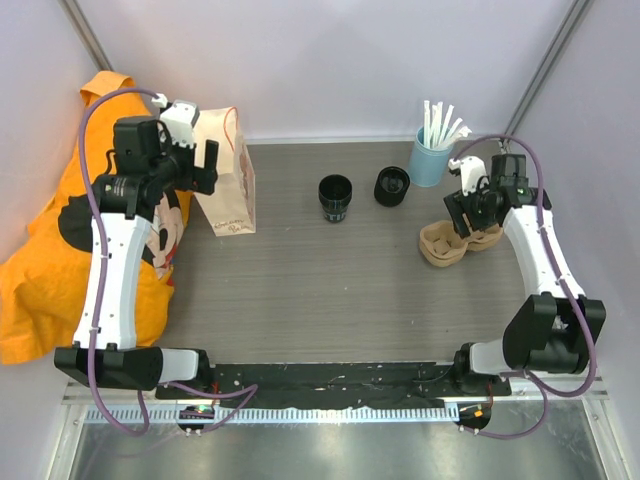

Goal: Pack the takeout coffee

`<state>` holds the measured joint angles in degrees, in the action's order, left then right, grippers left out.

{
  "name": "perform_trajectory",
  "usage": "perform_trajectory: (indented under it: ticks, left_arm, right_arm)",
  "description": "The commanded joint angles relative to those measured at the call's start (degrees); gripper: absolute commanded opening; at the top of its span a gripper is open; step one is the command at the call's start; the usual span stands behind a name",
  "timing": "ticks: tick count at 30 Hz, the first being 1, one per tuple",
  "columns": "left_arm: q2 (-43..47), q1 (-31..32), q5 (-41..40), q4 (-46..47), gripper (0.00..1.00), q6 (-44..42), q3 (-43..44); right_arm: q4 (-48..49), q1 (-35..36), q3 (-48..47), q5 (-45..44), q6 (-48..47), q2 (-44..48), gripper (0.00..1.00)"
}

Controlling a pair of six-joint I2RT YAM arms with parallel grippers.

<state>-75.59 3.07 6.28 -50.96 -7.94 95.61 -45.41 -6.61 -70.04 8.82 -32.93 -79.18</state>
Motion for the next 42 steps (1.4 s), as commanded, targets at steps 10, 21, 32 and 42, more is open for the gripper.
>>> perform_trajectory:
  ticks: [10,21,32,42]
  left_arm:
    - [1.15,-0.35,1.45,0.60,0.99,0.47,-2.10]
    - [1.59,-0.52,1.71,0.77,0.99,0.65,-3.24]
    - [1.94,-1.22,2.59,1.04,0.99,0.83,-4.03]
    - [2.29,-1.84,3.65,1.39,0.99,1.35,-4.56]
  right_arm:
    - [7.17,-0.68,1.05,1.55,-1.09,-6.69,0.68]
    - [8.23,-0.68,1.48,0.59,-1.17,-10.21,0.58]
    - [9.64,-0.77,3.33,-0.29,-1.53,-10.65,0.56]
    - [11.22,-0.77,3.77,-0.64,-1.17,-12.49,0.49]
